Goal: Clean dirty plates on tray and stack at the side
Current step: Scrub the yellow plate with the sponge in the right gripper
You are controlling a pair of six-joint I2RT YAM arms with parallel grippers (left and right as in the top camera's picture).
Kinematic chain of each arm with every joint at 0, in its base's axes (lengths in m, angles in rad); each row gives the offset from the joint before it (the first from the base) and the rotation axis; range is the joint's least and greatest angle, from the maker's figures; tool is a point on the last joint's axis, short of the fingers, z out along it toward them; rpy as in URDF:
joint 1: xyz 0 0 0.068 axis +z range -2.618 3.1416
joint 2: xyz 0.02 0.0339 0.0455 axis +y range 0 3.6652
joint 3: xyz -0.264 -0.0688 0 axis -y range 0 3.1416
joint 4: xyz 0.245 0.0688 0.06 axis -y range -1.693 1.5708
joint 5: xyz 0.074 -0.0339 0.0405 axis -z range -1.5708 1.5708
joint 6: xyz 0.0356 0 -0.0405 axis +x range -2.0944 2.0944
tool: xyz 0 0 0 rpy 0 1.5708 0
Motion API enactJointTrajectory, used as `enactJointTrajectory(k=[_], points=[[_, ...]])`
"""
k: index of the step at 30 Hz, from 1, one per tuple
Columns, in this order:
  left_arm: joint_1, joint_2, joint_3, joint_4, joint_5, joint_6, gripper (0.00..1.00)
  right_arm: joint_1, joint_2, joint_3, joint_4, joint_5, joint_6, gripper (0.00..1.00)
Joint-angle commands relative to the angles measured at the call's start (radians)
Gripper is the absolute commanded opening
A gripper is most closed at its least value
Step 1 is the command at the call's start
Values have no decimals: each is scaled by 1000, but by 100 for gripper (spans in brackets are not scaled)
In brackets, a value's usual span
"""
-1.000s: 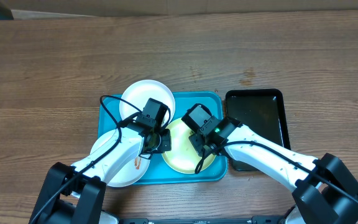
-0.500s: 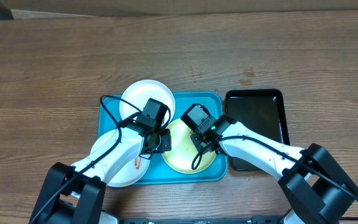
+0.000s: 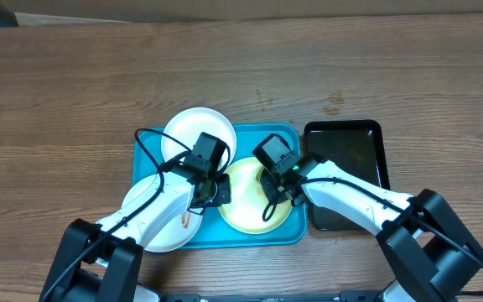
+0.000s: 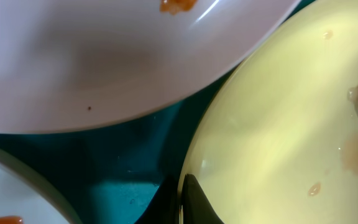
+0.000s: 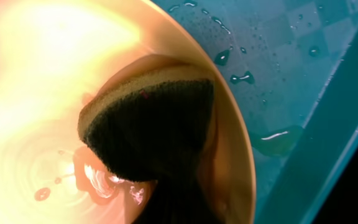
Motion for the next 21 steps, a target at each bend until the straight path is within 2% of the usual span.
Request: enactJointTrajectory(k=[1,8,14,21], points=[[-7,13,-12,2,-14,-18,4,3,29,-79,47,-116,4,4],[-7,13,-12,1,-14,-17,4,3,29,-70,71,-243,-4,4],[-7,13,-12,2,-14,-17,4,3,28,10,48,-285,-7,4],[-7,13,-12,2,-14,-17,4,-28,9,221,-166,-286,-6,4]])
